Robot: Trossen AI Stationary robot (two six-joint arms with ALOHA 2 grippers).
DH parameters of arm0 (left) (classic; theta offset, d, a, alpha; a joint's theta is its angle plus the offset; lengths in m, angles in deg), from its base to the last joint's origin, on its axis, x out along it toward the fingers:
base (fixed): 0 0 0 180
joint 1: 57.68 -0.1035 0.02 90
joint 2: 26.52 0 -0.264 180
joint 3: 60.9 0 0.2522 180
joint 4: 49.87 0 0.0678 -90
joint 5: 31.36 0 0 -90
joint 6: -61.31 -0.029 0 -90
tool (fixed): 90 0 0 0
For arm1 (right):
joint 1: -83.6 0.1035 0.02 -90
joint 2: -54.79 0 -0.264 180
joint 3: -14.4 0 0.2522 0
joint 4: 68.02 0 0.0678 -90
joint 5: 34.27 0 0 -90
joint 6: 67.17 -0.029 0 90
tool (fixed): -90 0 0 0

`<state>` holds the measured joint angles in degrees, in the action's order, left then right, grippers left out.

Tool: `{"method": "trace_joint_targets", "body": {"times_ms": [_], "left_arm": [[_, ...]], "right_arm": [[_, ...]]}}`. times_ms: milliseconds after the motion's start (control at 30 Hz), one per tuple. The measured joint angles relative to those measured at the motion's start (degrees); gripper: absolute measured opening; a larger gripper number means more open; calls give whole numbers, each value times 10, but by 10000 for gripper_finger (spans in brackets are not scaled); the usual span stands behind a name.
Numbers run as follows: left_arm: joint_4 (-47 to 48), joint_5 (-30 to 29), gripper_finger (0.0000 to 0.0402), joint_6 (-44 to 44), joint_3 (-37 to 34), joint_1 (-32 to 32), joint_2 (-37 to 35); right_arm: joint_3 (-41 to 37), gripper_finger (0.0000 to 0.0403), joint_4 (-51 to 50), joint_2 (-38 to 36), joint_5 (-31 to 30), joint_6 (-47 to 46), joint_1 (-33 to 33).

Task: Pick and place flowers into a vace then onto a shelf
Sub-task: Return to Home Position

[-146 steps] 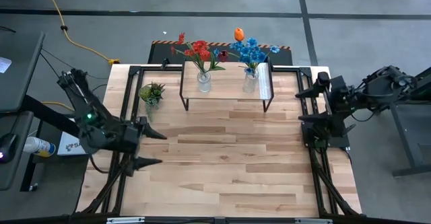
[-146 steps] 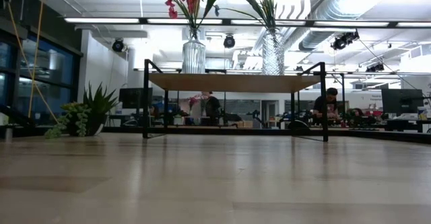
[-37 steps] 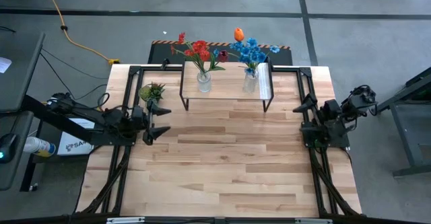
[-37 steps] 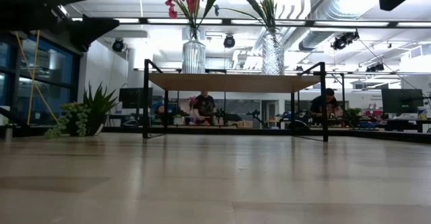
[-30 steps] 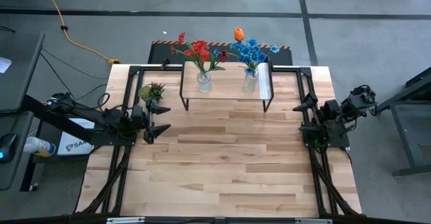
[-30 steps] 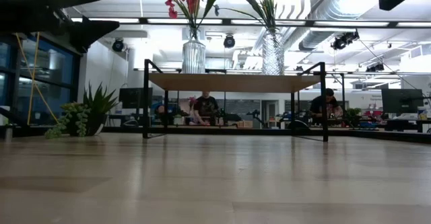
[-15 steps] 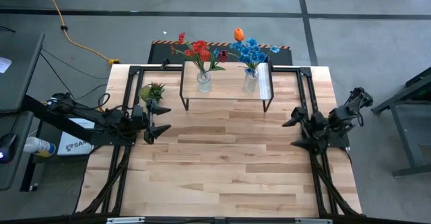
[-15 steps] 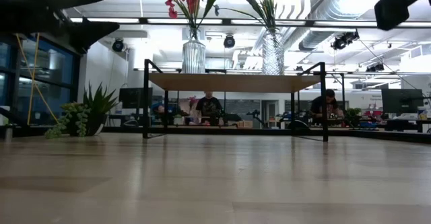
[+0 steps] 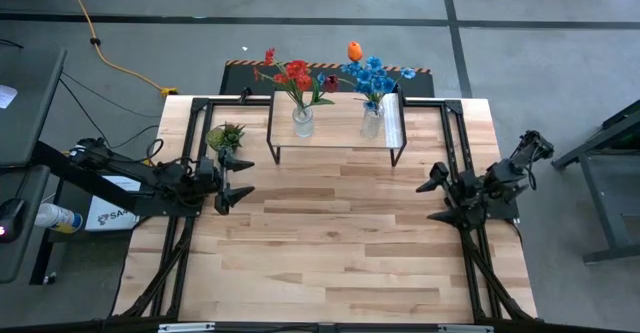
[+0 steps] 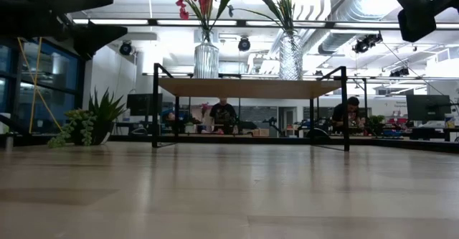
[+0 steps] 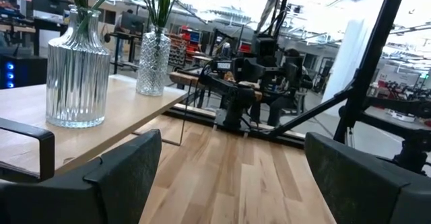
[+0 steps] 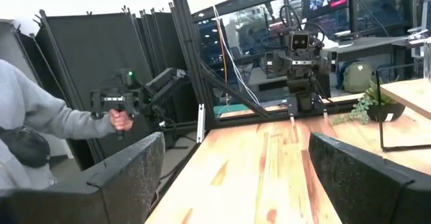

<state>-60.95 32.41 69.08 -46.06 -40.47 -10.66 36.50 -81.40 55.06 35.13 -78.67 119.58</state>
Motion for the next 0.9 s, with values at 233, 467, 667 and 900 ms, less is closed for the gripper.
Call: {"method": "trace_joint_targets", "body": {"times_ms": [233,467,667,900], "left_arm": [[5,-3,399,0,0,0,0],[5,-31,399,-6,0,0,0],[-22,-60,399,-36,0,0,0],[-34,-15,399,-43,0,-73,0]], "right_arm": [[0,358,-1,0,-11,39,-40],[0,358,-8,0,56,42,-131],[0,358,-14,0,122,42,-216],[0,358,-2,0,208,38,-298]]}}
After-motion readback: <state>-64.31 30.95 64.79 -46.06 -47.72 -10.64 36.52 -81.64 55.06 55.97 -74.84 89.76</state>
